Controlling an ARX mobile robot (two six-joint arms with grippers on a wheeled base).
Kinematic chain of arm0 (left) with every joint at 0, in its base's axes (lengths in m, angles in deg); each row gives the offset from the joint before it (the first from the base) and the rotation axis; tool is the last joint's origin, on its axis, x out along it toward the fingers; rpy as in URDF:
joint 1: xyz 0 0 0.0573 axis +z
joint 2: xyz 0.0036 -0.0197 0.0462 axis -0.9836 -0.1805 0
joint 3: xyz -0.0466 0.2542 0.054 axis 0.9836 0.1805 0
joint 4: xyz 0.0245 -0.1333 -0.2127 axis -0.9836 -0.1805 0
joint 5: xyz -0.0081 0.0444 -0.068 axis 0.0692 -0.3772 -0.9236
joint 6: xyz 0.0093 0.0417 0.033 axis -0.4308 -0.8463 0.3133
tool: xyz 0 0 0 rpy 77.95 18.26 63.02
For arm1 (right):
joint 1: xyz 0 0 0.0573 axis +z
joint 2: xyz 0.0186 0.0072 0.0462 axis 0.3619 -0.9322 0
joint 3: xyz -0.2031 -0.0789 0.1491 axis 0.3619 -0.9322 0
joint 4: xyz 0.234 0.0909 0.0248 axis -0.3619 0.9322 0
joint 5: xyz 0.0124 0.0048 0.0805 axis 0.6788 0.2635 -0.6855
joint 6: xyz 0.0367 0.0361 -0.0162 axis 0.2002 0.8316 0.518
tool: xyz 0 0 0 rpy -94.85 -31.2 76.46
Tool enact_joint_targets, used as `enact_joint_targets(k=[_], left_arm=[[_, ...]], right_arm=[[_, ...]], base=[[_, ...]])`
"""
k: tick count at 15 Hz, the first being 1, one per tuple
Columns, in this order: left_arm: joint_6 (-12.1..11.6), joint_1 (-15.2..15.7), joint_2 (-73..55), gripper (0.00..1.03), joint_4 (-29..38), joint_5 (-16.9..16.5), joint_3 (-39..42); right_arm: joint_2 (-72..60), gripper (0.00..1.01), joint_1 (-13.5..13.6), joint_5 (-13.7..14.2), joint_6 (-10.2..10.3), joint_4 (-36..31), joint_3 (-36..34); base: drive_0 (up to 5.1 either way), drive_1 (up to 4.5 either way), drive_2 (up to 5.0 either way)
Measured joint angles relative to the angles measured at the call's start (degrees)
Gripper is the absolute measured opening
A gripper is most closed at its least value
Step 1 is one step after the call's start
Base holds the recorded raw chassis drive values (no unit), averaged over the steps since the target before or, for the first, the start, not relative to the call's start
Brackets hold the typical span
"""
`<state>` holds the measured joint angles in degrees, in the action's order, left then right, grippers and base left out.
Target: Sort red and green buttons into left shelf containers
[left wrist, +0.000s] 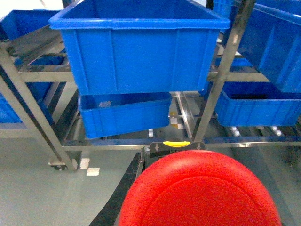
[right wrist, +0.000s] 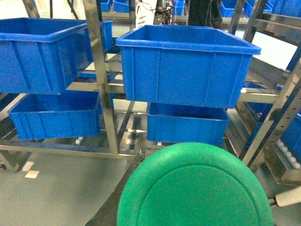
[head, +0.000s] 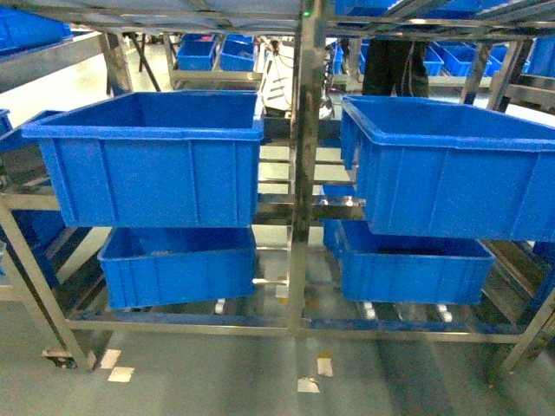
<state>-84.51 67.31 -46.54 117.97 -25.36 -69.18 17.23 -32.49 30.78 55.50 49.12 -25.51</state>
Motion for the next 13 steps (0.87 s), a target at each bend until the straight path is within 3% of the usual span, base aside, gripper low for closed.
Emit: enact_joint_targets(k=[2, 13], left_arm=[[0.0, 0.24, 0.04, 0.26, 0.2, 0.31, 0.0], [0.0, 0.02, 0.11, 0.26, -0.17, -0.02, 0.0]], right_arm=[[0.02, 0.26, 0.0, -0.11, 0.0, -0.11, 0.0], [0.02, 0.26, 0.0, -0.07, 0.0, -0.04, 0.0]], base=[[0.0, 0.0, 0.0], [-0.1, 4.27, -4.4]])
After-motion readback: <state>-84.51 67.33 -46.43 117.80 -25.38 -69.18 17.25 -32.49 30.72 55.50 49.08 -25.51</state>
